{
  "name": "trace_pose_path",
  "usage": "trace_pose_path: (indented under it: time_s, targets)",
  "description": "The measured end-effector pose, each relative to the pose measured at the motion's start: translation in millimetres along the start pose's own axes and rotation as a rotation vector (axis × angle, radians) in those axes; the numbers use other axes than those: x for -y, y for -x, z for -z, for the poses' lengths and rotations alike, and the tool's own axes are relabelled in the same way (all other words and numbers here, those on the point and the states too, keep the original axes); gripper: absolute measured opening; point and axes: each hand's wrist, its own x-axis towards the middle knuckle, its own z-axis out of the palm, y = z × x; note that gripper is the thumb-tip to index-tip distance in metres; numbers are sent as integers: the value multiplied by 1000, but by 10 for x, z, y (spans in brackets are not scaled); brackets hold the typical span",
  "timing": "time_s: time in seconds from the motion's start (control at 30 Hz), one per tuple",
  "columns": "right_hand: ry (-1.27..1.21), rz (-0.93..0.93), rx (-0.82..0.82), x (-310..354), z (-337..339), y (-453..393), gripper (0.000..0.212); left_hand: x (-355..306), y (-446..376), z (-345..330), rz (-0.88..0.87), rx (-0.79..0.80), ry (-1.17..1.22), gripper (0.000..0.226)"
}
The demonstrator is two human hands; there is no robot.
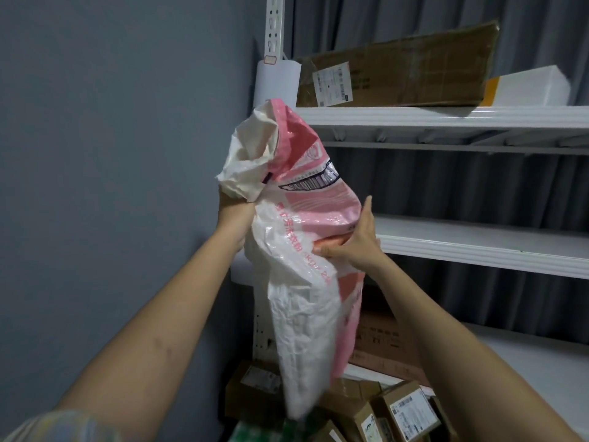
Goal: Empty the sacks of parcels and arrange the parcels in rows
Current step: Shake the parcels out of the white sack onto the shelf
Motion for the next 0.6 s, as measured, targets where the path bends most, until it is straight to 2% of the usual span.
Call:
trace_pose_path:
  time_s: [0.07,0.13,0.17,0.2,0.27,0.37,0.5,0.57,0.6]
  targets:
    - [-26,-69,-42,-1,-66,-54,160,11,17,-18,175,86,187,7]
    - [-130,-88,-45,-47,-118,-96,150,53,24,6,286,146,261,6]
    - [-201,-86,-20,-72,-135,-114,131,98,9,32,325,168,284,7]
    - [-260,-102,14,-70,-147,-99,103,151,-10,64,365,196,283,6]
    - [-274,-119,71,-46,-197,-67,58,231,-59,156,439,228,271,7]
    - [-139,-26,88,42,-214,-62,30,323,-113,257,483,222,244,25]
    - [-126,64,175,78,-206,-89,9,345,-154,362,406,215,295,33]
    - [-123,93,106,78,-213,-89,6,328,-140,438,388,284,307,58]
    - [-132,93,47,70,-229,-96,8,362,-132,476,412,337,285,79]
